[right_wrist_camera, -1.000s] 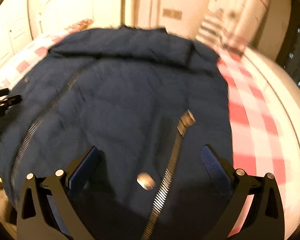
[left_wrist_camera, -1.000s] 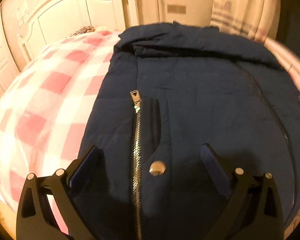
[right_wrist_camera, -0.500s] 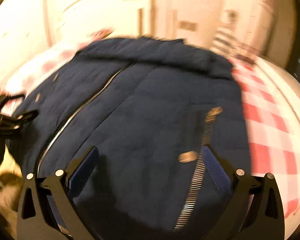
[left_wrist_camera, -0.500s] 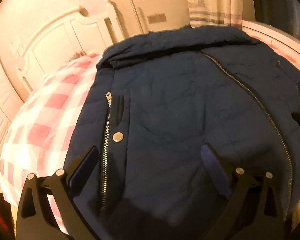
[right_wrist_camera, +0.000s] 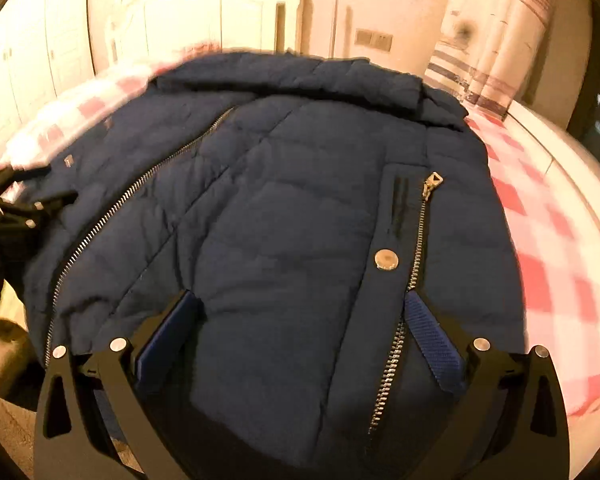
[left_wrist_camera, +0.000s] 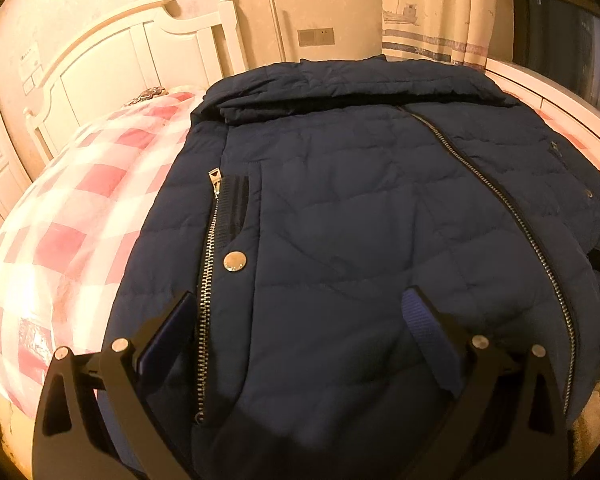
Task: Fold large clothes
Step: 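Press the folded navy jacket flat with both grippers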
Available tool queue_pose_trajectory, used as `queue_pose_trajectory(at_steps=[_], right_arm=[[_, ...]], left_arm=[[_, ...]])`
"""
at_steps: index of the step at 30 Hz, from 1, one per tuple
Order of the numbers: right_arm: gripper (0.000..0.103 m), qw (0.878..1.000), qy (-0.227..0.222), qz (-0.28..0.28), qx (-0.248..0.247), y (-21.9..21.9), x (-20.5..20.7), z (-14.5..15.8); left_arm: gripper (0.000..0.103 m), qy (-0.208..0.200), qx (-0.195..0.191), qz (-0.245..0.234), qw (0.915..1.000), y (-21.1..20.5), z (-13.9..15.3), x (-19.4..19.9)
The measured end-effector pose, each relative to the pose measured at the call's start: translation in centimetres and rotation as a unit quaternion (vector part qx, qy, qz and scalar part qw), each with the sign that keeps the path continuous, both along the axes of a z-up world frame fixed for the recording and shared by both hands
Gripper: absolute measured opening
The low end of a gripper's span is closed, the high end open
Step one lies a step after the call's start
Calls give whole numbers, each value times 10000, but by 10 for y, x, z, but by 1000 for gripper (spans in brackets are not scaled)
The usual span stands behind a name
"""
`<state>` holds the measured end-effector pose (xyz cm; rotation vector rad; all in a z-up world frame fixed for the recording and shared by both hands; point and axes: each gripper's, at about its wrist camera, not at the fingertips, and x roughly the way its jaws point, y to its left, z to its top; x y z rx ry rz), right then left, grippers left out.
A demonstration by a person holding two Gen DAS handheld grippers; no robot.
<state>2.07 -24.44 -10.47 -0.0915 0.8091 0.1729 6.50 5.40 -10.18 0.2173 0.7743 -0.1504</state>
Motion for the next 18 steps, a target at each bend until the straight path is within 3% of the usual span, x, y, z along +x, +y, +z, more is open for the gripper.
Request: queue_pose_trajectory(at_steps=[3, 5, 10, 15, 18], right_arm=[[98, 9999, 19, -50, -94, -1, -5, 7], [98, 9996, -193, -130, -140, -5, -13, 11], [98, 9995, -247, -162, 97, -17, -25, -3], [98, 9978, -550, -352, -86, -22, -39, 15], [98, 9977, -349, -570, -110, -38, -40, 6]], left_arm=[[101, 4, -34, -9, 10000, 1, 0, -1], [101, 8, -88, 0, 10000, 3, -1, 0], [101, 34, -209, -23, 9998, 6, -2, 0], [101, 227, -14, -20, 9997, 11, 6, -8], [101, -165, -79, 100, 9998, 28, 16, -31]])
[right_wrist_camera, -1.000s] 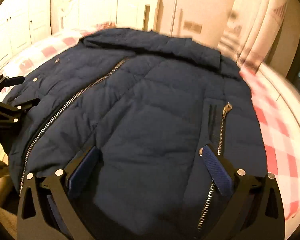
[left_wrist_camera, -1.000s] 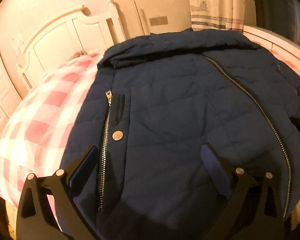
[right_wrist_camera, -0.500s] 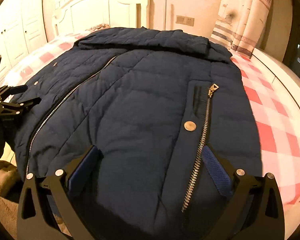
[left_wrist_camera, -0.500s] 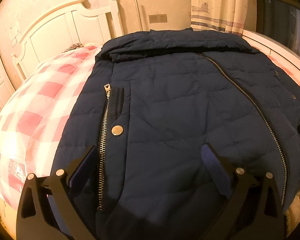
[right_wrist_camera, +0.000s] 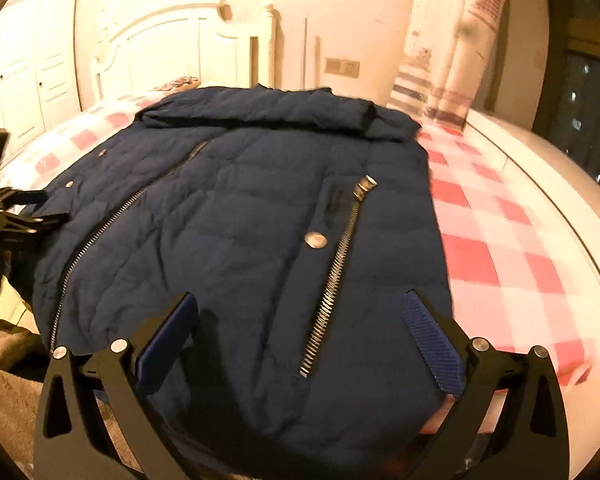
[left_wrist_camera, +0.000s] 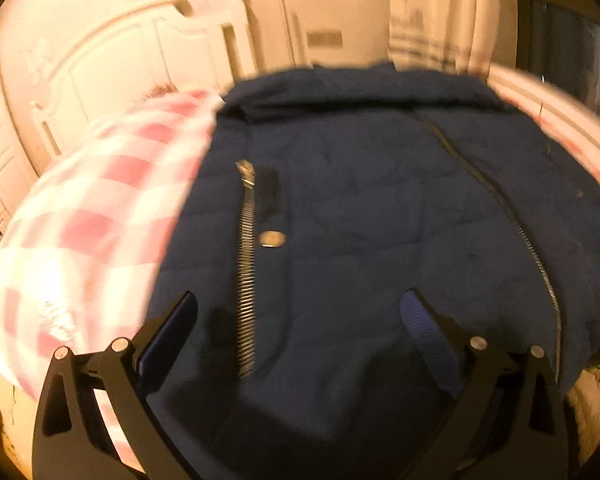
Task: Fold large clothes
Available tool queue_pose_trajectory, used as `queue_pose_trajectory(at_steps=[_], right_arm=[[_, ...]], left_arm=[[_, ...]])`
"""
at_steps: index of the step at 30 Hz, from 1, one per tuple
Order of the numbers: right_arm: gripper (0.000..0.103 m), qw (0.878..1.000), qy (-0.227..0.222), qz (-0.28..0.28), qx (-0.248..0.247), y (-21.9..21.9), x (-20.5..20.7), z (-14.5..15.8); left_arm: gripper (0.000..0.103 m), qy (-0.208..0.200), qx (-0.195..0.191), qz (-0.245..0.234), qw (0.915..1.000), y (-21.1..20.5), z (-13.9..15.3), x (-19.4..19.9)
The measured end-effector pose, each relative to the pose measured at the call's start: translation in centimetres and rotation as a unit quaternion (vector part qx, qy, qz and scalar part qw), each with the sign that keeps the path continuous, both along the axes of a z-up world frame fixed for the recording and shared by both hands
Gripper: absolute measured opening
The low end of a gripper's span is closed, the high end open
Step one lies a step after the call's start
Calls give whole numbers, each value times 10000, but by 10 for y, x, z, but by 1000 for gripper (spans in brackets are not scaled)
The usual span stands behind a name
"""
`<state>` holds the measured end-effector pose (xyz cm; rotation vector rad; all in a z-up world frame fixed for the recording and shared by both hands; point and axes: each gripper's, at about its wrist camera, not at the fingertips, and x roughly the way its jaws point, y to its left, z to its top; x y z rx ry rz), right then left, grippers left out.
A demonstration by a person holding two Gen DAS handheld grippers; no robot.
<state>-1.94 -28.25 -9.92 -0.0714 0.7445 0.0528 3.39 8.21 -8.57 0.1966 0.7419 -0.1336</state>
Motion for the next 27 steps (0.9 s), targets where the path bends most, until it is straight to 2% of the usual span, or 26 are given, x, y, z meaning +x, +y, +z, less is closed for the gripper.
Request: queue_pose_trajectory(at_steps=[3, 6, 9, 11, 13, 17, 19, 23, 27], right_arm=[[98, 9991, -61, 46, 420, -17, -9, -12], [98, 9997, -87, -14, 245, -15, -15, -6], [98, 9990, -321, -198, 255, -21, -21, 3], [98, 9992, -91, -328, 217, -28, -17, -6], [98, 9975, -51, -334, 614, -40, -19, -12], [98, 9981, 113, -367, 471, -44, -33, -11], [98, 9976, 179, -353, 564, -48, -44, -15], [98, 9918, 283, -412, 1174, -62, -52, -28], [96, 9873, 490, -184, 1499, -53, -48, -43]], left_arm=[[101, 89, 312, 67, 9995, 15, -16, -8], [101, 140, -209, 64, 9997, 35, -20, -12], [101, 103, -126, 21, 9999, 33, -18, -12], [101, 91, -45, 27, 9999, 28, -17, -10], [101, 114, -54, 31, 9999, 29, -15, -11], [101, -77, -89, 330, 9994, 51, -6, -24], [101, -68, -232, 571, 9981, 70, -8, -23], [101, 290, -824, 718, 9936, 97, -18, -18], [100, 305, -823, 546, 9946, 93, -21, -26]])
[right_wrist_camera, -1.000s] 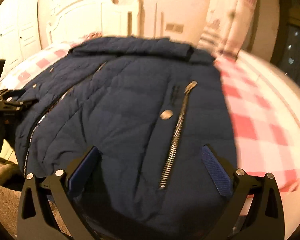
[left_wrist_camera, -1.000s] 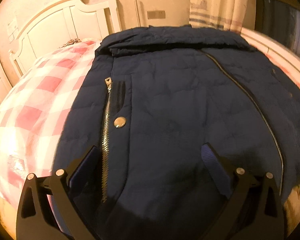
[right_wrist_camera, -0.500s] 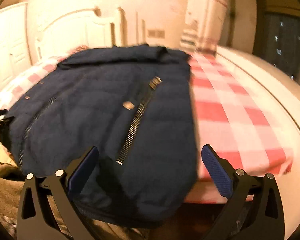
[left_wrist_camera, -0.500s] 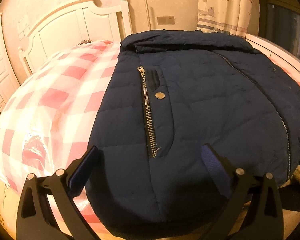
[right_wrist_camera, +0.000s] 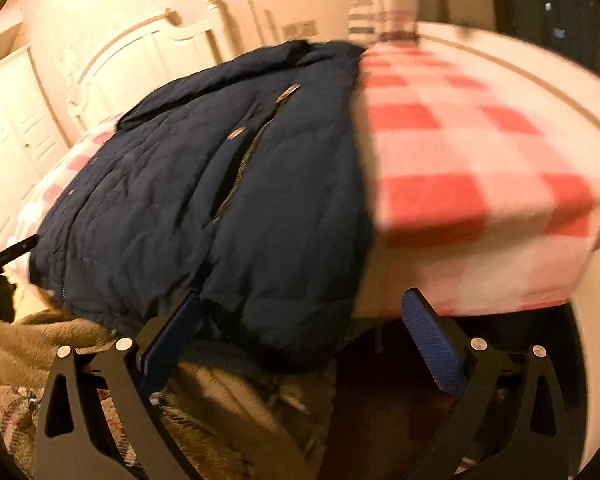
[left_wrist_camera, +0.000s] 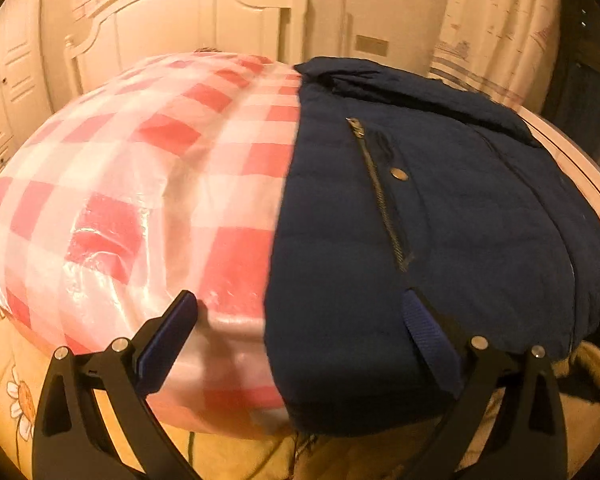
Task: Fold large clothes
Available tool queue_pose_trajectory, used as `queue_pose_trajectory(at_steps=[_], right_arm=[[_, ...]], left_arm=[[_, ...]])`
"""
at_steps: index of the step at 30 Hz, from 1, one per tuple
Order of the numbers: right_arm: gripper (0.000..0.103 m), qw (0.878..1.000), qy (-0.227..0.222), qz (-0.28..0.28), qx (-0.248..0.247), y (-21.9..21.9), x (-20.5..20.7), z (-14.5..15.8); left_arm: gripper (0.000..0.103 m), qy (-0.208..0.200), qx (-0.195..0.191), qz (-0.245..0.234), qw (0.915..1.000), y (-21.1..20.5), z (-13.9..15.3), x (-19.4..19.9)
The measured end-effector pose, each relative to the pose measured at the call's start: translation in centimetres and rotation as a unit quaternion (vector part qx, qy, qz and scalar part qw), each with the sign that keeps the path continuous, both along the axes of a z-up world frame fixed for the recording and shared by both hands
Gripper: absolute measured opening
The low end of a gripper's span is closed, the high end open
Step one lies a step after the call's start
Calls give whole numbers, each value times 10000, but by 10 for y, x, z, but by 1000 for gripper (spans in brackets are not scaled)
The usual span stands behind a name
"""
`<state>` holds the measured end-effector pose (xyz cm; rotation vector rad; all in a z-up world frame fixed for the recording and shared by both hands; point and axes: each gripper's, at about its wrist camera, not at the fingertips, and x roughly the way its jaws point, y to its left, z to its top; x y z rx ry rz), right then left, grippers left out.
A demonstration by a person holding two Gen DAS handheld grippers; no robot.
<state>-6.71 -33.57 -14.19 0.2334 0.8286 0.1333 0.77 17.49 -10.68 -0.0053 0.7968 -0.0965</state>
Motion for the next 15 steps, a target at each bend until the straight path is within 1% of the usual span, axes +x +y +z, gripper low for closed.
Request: queue_pose_trajectory(at_steps=[2, 4, 6, 8, 12, 14, 15], right_arm=[[93, 9998, 10, 161, 141, 9, 2, -5], [94, 9998, -57, 169, 81, 15, 4, -8], [94, 9998, -70, 155, 124, 13, 7, -11], [93, 9996, -31, 74, 278, 6, 9, -16], [93, 9989, 21, 33, 476, 4, 12, -24], [87, 9992, 5, 66, 399, 7, 11, -24], [81, 9995, -32, 82, 319, 10, 11, -22]], left_arm=[[100, -4, -27, -22, 10000, 0, -2, -5], [98, 89, -161, -142, 9997, 3, -5, -8], [94, 217, -337, -267, 9988, 5, -8, -12], [94, 250, -356, -227, 9988, 6, -13, -15], [96, 299, -546, -118, 9980, 9, -22, -9], [96, 209, -446, -134, 9987, 5, -22, -9], [94, 179, -426, -147, 9988, 5, -21, -10]])
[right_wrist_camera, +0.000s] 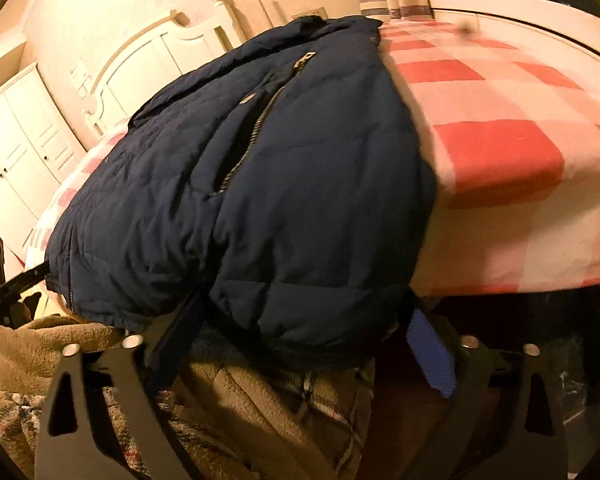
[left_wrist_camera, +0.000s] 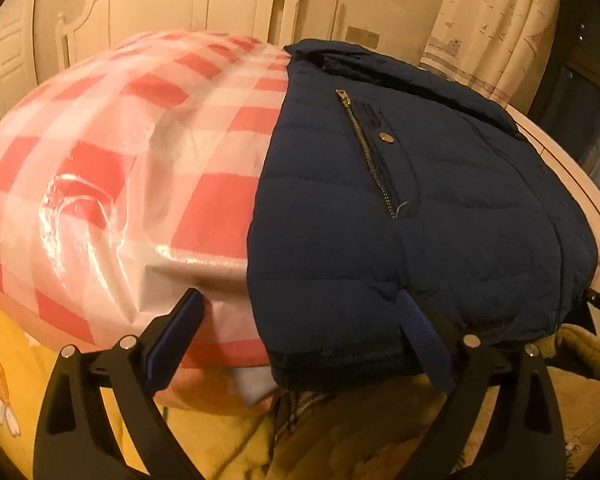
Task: Fold large clothes
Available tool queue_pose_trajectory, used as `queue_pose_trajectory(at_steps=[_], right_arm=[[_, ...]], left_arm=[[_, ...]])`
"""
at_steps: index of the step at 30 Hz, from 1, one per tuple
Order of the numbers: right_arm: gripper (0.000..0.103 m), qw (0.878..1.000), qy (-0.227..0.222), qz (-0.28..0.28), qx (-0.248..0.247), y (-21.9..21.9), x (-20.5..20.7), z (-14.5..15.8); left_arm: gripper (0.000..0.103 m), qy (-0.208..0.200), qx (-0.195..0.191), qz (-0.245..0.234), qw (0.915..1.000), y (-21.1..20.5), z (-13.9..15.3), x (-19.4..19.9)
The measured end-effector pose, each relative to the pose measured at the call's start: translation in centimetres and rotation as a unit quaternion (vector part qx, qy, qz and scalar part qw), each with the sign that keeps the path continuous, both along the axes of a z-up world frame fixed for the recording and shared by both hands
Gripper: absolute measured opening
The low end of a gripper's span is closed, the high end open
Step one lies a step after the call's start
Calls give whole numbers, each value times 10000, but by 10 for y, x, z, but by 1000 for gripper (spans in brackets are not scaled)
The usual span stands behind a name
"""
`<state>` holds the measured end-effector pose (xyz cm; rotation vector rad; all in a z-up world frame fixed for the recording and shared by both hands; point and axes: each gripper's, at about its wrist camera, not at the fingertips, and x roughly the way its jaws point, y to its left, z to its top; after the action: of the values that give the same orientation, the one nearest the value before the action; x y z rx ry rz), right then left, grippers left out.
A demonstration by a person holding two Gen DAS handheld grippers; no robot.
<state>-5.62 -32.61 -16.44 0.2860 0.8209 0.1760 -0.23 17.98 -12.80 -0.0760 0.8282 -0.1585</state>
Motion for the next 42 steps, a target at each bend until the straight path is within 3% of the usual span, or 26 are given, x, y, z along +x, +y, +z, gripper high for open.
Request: queue_pose_trajectory(at_steps=[1, 2, 4, 5, 6, 7, 14, 19, 24, 27, 30, 33, 34, 35, 38, 39, 42], right_arm=[[68, 9999, -69, 46, -94, 2, -2, 2], [60, 9997, -133, 86, -170, 4, -4, 4], [43, 9992, -201, 231, -252, 7, -8, 9], [36, 9985, -256, 338, -342, 10, -13, 13], [32, 9979, -298, 405, -396, 12, -17, 15], [28, 9970, -398, 472, -464, 15, -23, 21], [19, 9925, -1123, 331, -339, 6, -54, 61], [17, 9816, -1881, 261, 213, -8, -85, 116], [16, 9570, -2808, 619, 386, -3, -125, 187], [16, 9392, -3323, 771, 398, 0, -141, 222], [16, 9280, -3604, 895, 314, 4, -130, 249], [15, 9286, -3597, 913, 61, 10, -84, 271], [15, 9311, -3555, 812, -27, 10, -60, 278], [15, 9361, -3442, 716, -70, 10, -36, 283], [15, 9544, -2971, 166, -240, 2, 49, 289], [15, 9617, -2731, 21, -252, -1, 77, 286], [16, 9848, -1624, -606, 95, -33, 174, 248]], left_arm=[[88, -6, -52, -78, 10000, -1, 0, -1], [68, 17, -158, -255, 9995, -2, 2, -3], [42, 62, -119, -519, 9986, -9, 7, -8], [36, 40, -66, -621, 9980, -12, 9, -11], [23, -17, -151, -725, 9973, -12, 14, -15], [19, -98, -199, -747, 9970, -13, 19, -19], [16, -1086, -82, -778, 9910, -22, 81, -49], [16, -1585, -480, -874, 9823, -13, 131, -83], [16, -2327, -960, -965, 9630, 7, 183, -125], [16, -2595, -1478, -925, 9499, 30, 206, -133], [17, -2559, -1823, -781, 9461, 46, 223, -97], [19, -2449, -1583, -660, 9543, 42, 234, -43], [19, -2297, -1448, -599, 9606, 38, 235, -13], [20, -2058, -1308, -495, 9686, 35, 233, 24], [24, -1399, -1288, -196, 9816, 21, 219, 115], [27, -940, -1242, -143, 9877, 11, 204, 161], [38, -44, -1148, 32, 9934, -1, 163, 235]])
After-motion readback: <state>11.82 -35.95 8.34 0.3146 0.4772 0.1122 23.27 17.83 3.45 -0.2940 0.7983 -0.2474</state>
